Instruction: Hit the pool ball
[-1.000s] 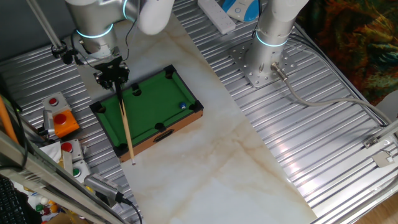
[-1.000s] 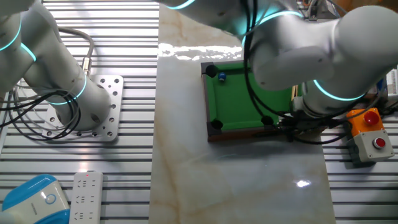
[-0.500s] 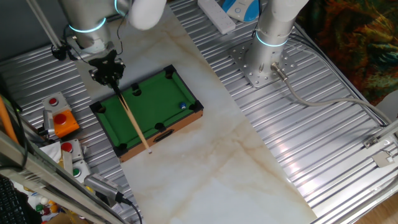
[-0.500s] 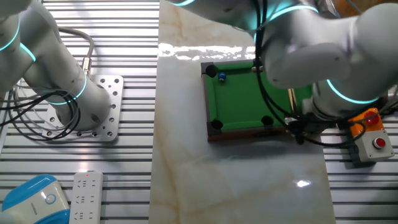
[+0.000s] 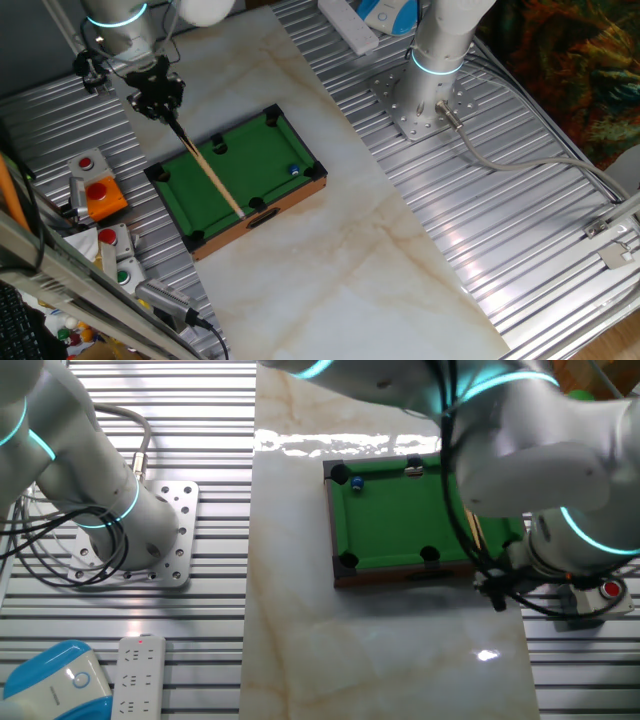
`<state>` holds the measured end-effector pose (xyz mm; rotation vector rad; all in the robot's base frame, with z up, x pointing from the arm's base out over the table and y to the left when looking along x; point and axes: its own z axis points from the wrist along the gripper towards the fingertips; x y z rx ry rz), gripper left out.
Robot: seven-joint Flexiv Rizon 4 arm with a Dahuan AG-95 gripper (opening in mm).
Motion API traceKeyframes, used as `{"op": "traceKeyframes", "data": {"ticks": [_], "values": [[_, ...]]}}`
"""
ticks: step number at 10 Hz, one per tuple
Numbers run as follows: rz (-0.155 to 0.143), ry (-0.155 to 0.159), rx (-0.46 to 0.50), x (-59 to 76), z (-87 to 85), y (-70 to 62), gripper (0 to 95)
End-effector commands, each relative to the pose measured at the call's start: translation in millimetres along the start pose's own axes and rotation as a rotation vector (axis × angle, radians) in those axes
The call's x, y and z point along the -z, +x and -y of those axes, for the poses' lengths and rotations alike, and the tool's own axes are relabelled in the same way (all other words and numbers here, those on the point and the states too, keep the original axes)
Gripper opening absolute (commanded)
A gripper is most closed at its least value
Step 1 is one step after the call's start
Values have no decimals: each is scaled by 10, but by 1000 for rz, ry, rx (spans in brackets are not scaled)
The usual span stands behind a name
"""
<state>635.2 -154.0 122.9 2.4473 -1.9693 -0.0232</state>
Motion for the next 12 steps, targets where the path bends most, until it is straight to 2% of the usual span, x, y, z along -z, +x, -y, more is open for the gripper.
{"op": "traceKeyframes", "data": {"ticks": [1,2,3,5,7,8,9,10,11,12], "values": [[-34,-10,254,61,64,56,0],[-42,-11,342,64,117,63,0],[-34,-10,406,46,210,107,0],[-31,-5,463,6,370,282,0],[-43,-8,528,39,552,436,0],[-38,-14,521,55,576,435,0],[-33,-34,472,87,622,433,0],[-41,-45,455,89,634,425,0],[-64,-55,461,74,639,411,0],[-75,-75,471,22,659,344,0]]}}
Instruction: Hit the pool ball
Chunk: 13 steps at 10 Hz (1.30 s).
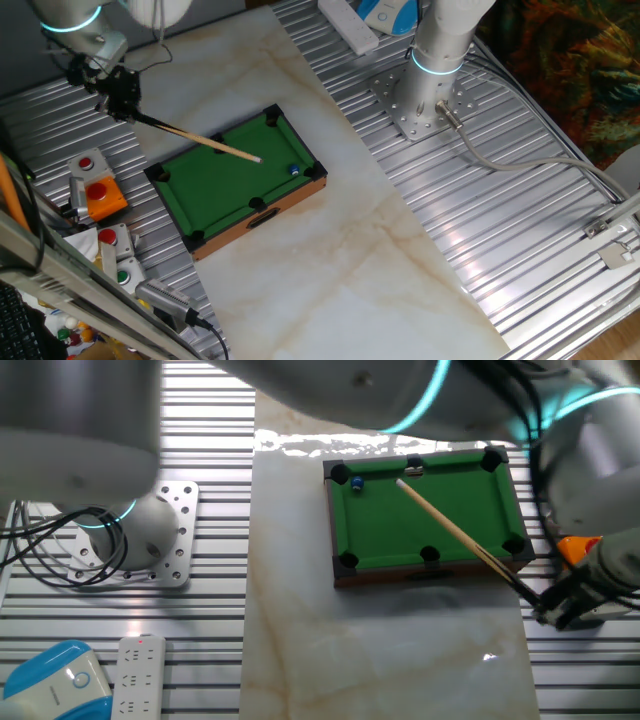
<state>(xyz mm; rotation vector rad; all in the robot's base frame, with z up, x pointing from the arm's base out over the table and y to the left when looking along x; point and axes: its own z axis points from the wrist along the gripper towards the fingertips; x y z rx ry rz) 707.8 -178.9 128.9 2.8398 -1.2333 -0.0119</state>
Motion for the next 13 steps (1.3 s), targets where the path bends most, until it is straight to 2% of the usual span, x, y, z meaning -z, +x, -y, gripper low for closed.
{"op": "traceKeyframes", "data": {"ticks": [1,3,4,6,9,13], "values": [[-29,-70,-60,-85,84,-93,0],[-36,-84,40,-183,239,-236,0],[-46,-88,74,-196,258,-254,0],[-49,-75,150,-203,257,-261,0],[-59,-56,175,-165,226,-227,0],[-75,-40,132,-159,218,-219,0]]}}
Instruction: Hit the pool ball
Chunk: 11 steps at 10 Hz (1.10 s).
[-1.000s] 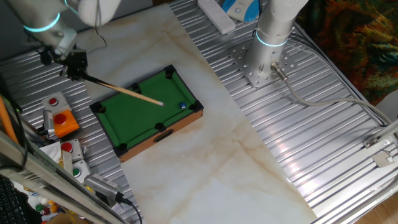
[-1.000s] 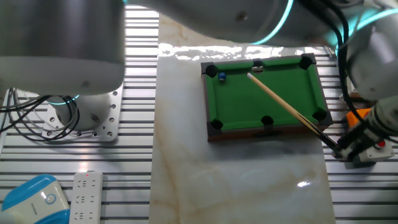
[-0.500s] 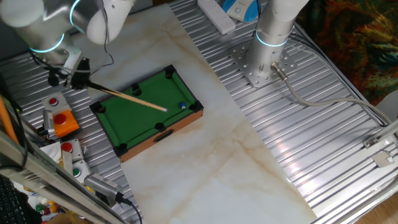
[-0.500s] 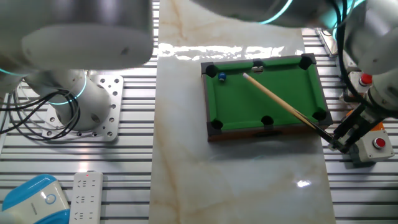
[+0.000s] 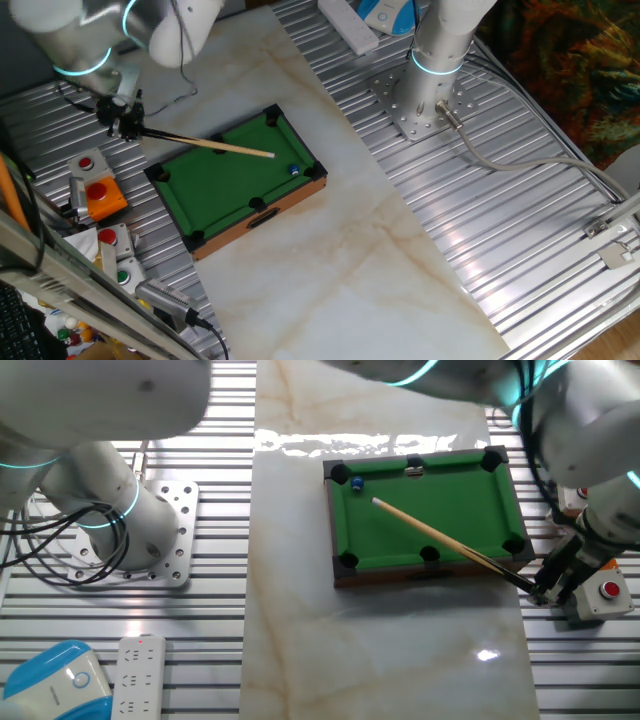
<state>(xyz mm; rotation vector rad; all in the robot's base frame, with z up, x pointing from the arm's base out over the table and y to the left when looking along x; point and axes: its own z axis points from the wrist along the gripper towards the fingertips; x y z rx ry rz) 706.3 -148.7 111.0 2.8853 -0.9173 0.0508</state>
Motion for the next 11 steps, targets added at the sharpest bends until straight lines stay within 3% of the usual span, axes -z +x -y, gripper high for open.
{"op": "traceKeyframes", "data": {"ticks": [1,11], "values": [[-5,6,-75,12,2,23,0],[-11,15,-93,-15,-5,23,0]]}}
